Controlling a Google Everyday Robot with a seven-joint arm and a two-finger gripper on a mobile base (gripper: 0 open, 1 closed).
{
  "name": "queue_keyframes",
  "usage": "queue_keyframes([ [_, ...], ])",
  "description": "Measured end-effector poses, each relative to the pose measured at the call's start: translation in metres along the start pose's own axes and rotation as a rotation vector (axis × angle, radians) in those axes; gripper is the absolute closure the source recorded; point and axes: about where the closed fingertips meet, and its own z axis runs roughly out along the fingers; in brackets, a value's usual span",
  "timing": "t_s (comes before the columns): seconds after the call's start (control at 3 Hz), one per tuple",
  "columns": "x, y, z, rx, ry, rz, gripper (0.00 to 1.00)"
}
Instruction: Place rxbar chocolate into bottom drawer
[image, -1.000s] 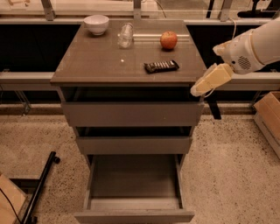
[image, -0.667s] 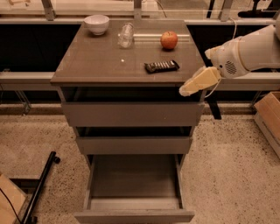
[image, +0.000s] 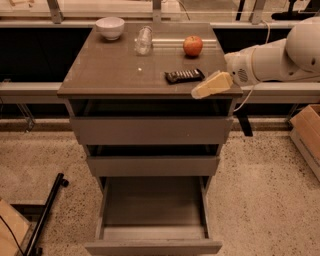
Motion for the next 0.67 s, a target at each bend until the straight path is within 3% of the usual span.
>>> queue_keyframes([
  [0.33, -0.0019, -0.0274, 0.0207, 0.047, -0.035, 0.038, 0.00],
  [0.67, -0.0020, -0.0284, 0.0216, 0.049, -0.037, 0.039, 0.00],
])
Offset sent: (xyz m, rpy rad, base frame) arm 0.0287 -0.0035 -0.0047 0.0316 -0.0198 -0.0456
